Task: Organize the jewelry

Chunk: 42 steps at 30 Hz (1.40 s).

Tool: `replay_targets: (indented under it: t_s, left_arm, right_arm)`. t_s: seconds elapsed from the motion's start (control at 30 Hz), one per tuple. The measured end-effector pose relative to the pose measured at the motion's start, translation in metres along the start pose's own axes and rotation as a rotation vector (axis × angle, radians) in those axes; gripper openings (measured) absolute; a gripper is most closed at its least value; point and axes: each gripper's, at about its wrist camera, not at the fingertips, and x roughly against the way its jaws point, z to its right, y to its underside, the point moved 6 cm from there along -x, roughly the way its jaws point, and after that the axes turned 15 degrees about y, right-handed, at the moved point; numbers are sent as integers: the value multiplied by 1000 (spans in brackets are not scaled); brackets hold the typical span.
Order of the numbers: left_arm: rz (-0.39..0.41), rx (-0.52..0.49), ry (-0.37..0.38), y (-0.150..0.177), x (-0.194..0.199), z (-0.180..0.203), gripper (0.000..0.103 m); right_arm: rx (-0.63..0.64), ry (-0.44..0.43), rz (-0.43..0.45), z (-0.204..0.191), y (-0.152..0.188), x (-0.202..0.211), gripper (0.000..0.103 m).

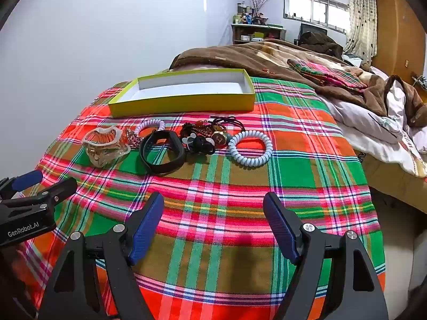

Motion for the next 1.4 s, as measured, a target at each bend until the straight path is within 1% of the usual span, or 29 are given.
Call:
replay_targets:
  t_s: [0.1,0.13,0.17,0.27,0.3,0.37,0.4,0.5,0.67,1.0,1.4]
  left_arm:
    - [0,2,-3,0,2,0,91]
    - [-29,-4,-15,0,-4,3,91]
    - [-29,-3,-16,0,-4,4,91]
    - [-16,10,-27,-2,-4,6,91]
    - [-8,18,-8,-1,0,-1,90]
    - [0,24,-4,-4,1,-6,90]
    - [7,29,-2,-5,2,-7,90]
    - [24,39,5,-7,5,-10,90]
    - [43,36,-3,-8,10,-10,90]
    - [51,8,-18,-9,12,-4,90]
    - [61,9,-22,-12,14,-4,90]
  right_arm:
    - [-10,-1,9,2,-2,2,77]
    - [-13,-2,11,2,-3,2,77]
    - [-13,-3,8,2,-4,1,77]
    - [-9,0,16,2,-6,2,77]
    - [-7,8,13,0,-12,2,77]
    - [-3,19,20,1,-14,2,77]
    - [-6,18,34,0,-8,3,77]
    - [3,24,36,-2,-8,3,77]
    - [-4,19,51,-2,-8,8,77]
    - [-6,23,57,-1,-9,10,77]
    - [-9,27,62,1,-10,12,77]
